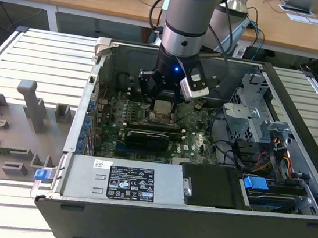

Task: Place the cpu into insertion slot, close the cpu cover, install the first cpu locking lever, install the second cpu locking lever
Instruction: 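Place the cpu into insertion slot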

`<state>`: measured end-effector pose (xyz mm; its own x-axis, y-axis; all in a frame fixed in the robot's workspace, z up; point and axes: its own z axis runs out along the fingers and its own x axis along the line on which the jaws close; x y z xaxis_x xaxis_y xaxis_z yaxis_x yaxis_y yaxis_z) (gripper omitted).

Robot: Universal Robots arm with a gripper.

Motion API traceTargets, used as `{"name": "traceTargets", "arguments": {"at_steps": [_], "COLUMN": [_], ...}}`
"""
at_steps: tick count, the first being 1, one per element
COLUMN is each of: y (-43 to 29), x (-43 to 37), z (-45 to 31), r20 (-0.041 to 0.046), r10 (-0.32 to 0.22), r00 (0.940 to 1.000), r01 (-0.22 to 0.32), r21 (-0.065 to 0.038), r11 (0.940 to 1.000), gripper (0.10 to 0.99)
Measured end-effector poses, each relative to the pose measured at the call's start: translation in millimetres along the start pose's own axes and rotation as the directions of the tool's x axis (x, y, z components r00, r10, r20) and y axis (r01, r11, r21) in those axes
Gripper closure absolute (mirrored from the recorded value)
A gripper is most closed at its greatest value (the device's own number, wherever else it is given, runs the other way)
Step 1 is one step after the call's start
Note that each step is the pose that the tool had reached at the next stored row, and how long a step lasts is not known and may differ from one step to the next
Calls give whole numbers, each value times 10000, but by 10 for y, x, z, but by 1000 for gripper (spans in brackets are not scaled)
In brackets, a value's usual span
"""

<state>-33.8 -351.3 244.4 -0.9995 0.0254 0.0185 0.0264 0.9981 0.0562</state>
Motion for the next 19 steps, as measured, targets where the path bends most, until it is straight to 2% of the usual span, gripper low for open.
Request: {"name": "traceTargets", "arguments": {"at_steps": [19], "y": [-9], "x": [-3], "z": [156], "r20": [1], "r10": [1], "r00": [10000], "r01": [-1], "r21": [31], "r11": [10000], "gripper": [541]}}
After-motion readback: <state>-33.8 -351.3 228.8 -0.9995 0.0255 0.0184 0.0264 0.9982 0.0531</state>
